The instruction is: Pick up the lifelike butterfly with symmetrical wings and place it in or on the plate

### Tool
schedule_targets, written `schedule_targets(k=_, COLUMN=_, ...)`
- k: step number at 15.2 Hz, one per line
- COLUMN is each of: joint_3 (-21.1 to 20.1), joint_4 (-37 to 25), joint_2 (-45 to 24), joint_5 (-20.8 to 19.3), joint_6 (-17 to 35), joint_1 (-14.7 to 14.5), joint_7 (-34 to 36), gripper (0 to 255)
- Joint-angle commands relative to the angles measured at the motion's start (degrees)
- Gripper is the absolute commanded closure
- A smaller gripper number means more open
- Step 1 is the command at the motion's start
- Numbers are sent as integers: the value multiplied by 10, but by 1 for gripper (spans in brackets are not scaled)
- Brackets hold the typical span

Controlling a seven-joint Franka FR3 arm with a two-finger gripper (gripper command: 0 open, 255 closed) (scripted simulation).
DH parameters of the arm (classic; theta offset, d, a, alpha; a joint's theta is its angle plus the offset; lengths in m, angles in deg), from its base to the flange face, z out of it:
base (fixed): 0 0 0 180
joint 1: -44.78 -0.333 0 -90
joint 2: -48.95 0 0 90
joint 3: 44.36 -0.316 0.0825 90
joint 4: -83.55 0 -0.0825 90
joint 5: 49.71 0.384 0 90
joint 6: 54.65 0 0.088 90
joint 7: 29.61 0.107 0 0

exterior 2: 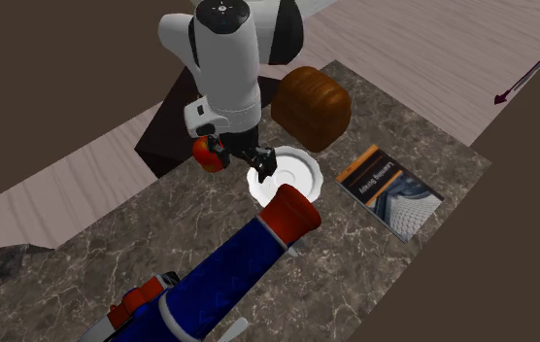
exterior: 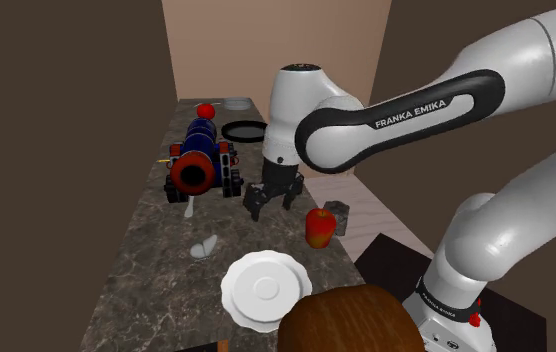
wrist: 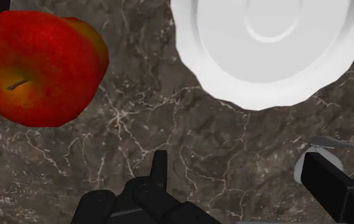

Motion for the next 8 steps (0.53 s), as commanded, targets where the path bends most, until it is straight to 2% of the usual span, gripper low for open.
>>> schedule_targets(k=1, joint_3=-33, joint_4=-14, joint_2=-36, joint_5=-19, joint_6=33, joint_1=11, joint_7=44, gripper=0)
schedule_targets(k=5, joint_3=-106, joint_4=-61, joint_2=-129, joint_5=-99, joint_6=85, joint_1=47, joint_7=152, gripper=0)
schedule_targets(k=8, joint_3=-155, joint_4=-107, joint_2=-215, joint_5=-203, joint_6=107, joint_1=71, joint_7=259, gripper=0)
